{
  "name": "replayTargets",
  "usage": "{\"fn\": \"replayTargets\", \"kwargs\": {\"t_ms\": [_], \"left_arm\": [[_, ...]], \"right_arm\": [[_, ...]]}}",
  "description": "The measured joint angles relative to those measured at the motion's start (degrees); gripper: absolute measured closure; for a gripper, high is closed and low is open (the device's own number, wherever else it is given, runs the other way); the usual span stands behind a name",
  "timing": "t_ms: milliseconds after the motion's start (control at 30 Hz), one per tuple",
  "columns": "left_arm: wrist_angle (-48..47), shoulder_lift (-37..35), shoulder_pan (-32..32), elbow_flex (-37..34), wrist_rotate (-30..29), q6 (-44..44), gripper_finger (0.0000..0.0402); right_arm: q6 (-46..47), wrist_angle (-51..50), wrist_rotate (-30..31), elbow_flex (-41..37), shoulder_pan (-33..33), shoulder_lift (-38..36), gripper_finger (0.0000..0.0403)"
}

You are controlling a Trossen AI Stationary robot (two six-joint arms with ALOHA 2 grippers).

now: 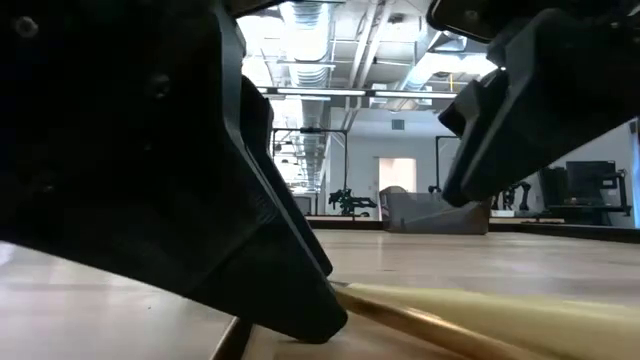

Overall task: Sort silverware by color (type)
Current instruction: Move the silverware to the center of the table

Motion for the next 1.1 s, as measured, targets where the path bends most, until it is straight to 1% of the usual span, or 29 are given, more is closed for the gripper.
{"fn": "replayTargets", "kwargs": {"t_ms": [133,333,500,767,833,967,1100], "left_arm": [[0.78,-0.23,1.18,-1.51,0.20,0.73,0.0205],[-1.82,-0.28,3.15,-1.51,-0.63,8.08,0.0205],[-3.02,-0.24,5.71,-1.53,-0.48,16.13,0.0205],[-6.10,-0.97,10.73,-1.69,-0.94,21.60,0.0205],[-6.40,-1.00,11.82,-1.73,-0.96,22.54,0.0205],[-7.21,-1.26,13.39,-1.77,-2.48,24.29,0.0205],[-11.07,-2.39,15.06,-1.92,-6.31,24.08,0.0205]], "right_arm": [[0.00,-1.34,0.00,0.00,0.38,-0.02,0.0282],[0.28,-2.34,0.03,0.00,0.34,-0.02,0.0282],[0.31,-2.77,0.38,0.00,0.34,-0.02,0.0282],[0.48,-3.37,0.48,0.00,0.30,-0.02,0.0282],[0.48,-3.88,1.65,0.00,0.30,-0.02,0.0282],[0.52,-6.60,3.88,0.00,0.27,-0.22,0.0282],[1.38,-9.42,4.77,-0.02,-0.14,-1.45,0.0282]]}}
